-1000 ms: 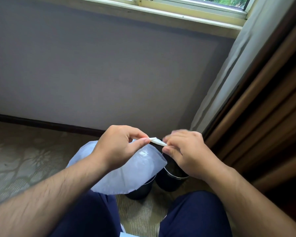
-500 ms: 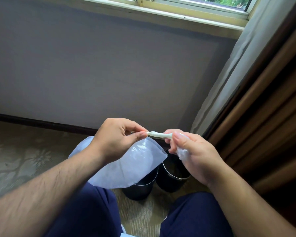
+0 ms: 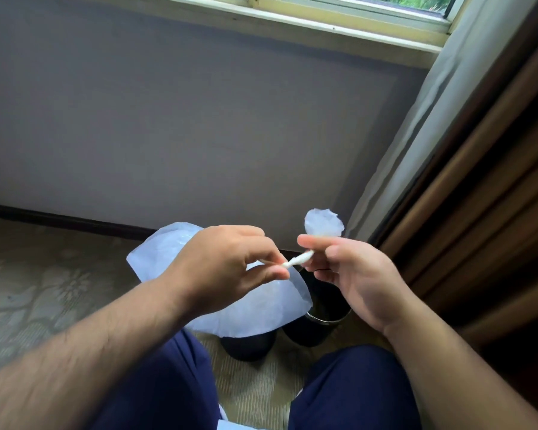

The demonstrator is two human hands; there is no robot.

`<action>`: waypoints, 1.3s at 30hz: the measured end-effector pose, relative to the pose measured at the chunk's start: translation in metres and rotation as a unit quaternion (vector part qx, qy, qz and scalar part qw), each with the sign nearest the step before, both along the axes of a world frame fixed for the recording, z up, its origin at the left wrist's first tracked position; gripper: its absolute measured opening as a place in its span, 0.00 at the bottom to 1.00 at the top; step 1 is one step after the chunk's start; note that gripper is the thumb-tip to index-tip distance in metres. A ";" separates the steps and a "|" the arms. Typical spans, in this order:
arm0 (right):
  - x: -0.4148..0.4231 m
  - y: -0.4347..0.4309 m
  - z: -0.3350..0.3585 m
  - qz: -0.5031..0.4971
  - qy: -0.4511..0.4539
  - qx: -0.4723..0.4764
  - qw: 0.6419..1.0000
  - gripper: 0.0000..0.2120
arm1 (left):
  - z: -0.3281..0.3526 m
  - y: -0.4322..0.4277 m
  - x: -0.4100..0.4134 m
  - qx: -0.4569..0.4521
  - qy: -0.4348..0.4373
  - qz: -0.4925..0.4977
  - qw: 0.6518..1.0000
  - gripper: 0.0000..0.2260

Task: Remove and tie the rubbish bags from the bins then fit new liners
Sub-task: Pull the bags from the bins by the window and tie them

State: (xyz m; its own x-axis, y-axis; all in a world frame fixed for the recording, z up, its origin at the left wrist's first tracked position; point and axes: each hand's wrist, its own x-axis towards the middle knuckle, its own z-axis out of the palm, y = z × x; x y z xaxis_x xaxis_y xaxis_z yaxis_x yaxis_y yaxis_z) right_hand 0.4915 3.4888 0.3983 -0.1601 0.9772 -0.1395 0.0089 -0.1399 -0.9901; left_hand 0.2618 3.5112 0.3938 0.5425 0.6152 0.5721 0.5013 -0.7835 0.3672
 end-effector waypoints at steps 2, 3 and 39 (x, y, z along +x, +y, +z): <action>-0.003 -0.001 -0.002 0.015 -0.251 0.066 0.965 0.13 | 0.000 0.001 0.001 0.011 0.000 0.001 1.000 0.08; -0.004 -0.002 -0.004 0.034 -0.355 0.096 0.929 0.10 | -0.001 0.002 0.000 0.015 -0.001 0.007 1.000 0.09; -0.018 -0.007 0.010 0.004 0.099 0.115 0.988 0.23 | -0.020 0.020 -0.014 -0.103 0.016 0.058 0.993 0.15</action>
State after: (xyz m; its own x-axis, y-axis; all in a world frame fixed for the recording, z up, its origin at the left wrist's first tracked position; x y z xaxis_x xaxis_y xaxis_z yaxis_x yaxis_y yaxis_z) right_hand 0.4738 3.4813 0.4081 -0.1691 0.9782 0.1205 -0.1881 0.0880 -0.9782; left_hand 0.2481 3.5317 0.3734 0.4761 0.7775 0.4109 0.5980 -0.6289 0.4970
